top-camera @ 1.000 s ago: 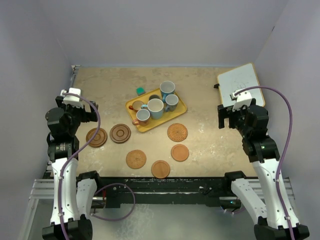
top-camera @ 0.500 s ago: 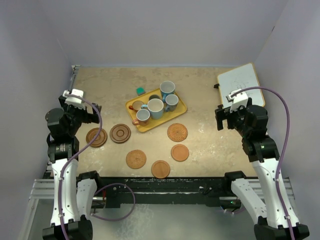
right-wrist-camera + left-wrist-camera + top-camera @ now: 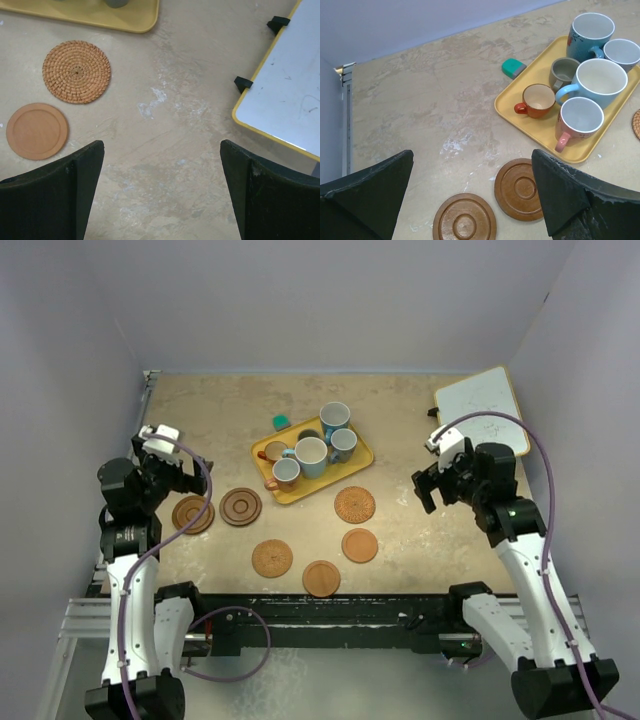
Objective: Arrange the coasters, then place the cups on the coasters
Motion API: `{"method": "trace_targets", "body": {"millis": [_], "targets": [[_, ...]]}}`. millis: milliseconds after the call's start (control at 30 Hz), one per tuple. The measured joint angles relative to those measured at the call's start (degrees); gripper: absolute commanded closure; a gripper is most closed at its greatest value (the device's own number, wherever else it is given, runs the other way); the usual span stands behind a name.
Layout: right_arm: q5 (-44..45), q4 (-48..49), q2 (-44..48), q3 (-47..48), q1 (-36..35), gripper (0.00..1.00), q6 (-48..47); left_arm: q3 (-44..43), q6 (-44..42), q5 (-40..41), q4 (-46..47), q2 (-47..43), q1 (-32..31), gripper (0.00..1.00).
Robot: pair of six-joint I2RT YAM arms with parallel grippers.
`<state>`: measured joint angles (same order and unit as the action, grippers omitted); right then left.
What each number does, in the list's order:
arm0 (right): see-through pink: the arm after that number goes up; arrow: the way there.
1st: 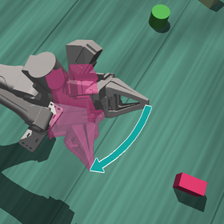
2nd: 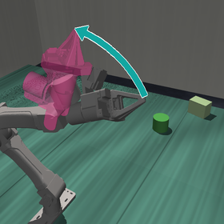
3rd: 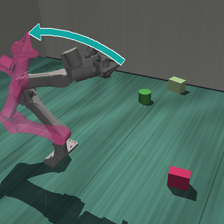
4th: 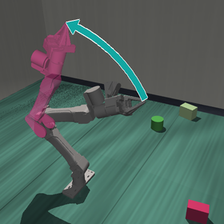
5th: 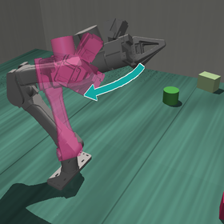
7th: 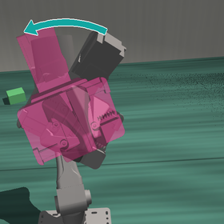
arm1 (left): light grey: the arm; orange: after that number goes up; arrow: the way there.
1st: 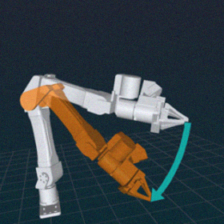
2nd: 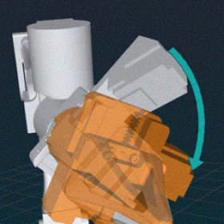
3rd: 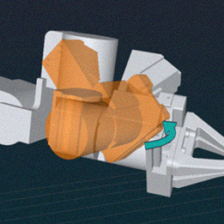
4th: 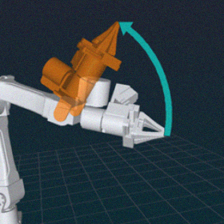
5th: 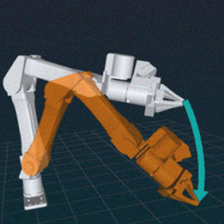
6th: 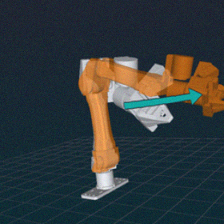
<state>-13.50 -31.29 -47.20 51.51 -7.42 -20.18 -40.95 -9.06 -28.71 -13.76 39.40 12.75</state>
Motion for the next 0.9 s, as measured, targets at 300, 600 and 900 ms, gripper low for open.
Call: {"method": "trace_targets", "body": {"millis": [300, 600, 900], "targets": [[0.7, 6.8, -8.0, -3.0, -8.5, 0.0, -1.0, 1.9, -2.3, -1.9, 0.5, 2.1, 0.0, 0.0], [1.8, 16.5, -24.6, -1.6, -10.2, 0.11, 0.6, 3.6, -5.4, -2.7, 0.4, 4.4, 0.0, 0.02], [3.5, 20.4, -45.1, 13.0, -10.2, 0.23, 8.5, 4.3, -7.3, -4.3, 1.4, 6.0, -0.2, 0.04]]}}
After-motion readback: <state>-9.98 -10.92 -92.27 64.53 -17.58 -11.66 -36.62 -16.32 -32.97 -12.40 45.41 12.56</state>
